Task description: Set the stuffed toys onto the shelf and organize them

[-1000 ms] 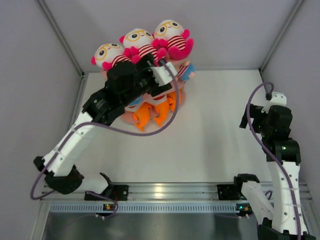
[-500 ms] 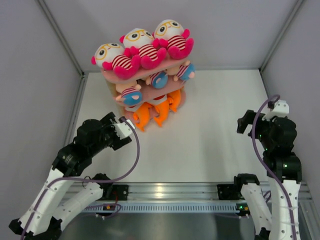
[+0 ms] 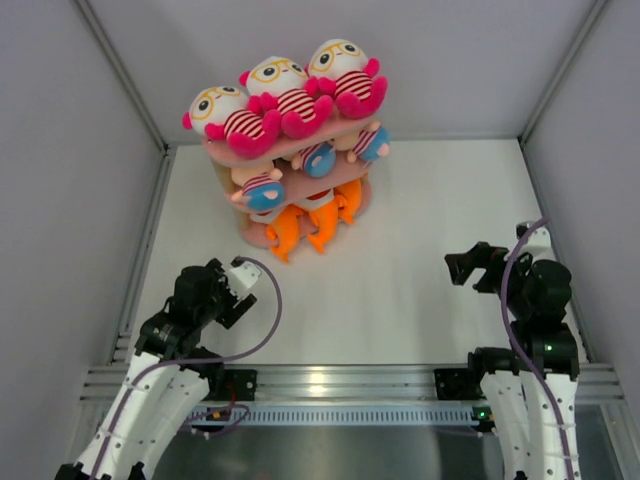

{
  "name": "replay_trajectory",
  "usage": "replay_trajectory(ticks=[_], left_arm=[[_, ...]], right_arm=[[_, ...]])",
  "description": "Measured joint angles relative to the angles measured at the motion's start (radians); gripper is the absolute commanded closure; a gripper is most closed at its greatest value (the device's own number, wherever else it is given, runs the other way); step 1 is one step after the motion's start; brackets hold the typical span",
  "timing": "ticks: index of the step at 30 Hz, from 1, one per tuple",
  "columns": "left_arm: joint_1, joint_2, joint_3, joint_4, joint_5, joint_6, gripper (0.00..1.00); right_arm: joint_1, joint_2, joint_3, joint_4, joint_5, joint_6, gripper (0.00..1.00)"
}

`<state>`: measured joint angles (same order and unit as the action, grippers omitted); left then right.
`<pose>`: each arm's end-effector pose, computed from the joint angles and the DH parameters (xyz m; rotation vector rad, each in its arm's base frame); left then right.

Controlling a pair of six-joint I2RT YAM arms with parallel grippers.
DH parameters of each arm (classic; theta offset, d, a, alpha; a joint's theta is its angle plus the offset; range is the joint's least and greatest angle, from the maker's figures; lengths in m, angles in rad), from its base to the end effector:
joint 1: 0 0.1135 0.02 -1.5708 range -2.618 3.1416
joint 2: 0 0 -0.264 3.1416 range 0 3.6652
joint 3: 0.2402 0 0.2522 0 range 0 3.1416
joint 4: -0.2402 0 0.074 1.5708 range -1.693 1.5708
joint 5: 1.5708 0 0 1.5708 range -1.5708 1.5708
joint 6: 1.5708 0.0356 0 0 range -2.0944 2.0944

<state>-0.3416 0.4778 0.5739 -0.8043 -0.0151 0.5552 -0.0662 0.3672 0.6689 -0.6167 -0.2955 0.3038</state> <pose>0.1009 -0.0353 0.2468 0.9823 2.0600 0.1291 0.0929 0.0042 0.3049 0.1465 1.8898 0.4406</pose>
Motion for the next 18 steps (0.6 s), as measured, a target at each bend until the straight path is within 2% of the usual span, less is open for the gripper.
replay_trajectory(ticks=[4,9,18], left_arm=[[0.056,-0.013,-0.066,0.032,0.007,-0.038,0.18],[0.107,-0.014,-0.076,0.057,0.011,-0.064,0.18],[0.121,-0.013,-0.091,0.072,0.012,-0.079,0.18]], right_arm=[[0.000,-0.016,-0.034,0.033,-0.039,0.026,0.01],[0.000,-0.027,-0.047,0.039,-0.040,0.041,0.01],[0.001,-0.054,-0.053,0.048,-0.029,0.039,0.01]])
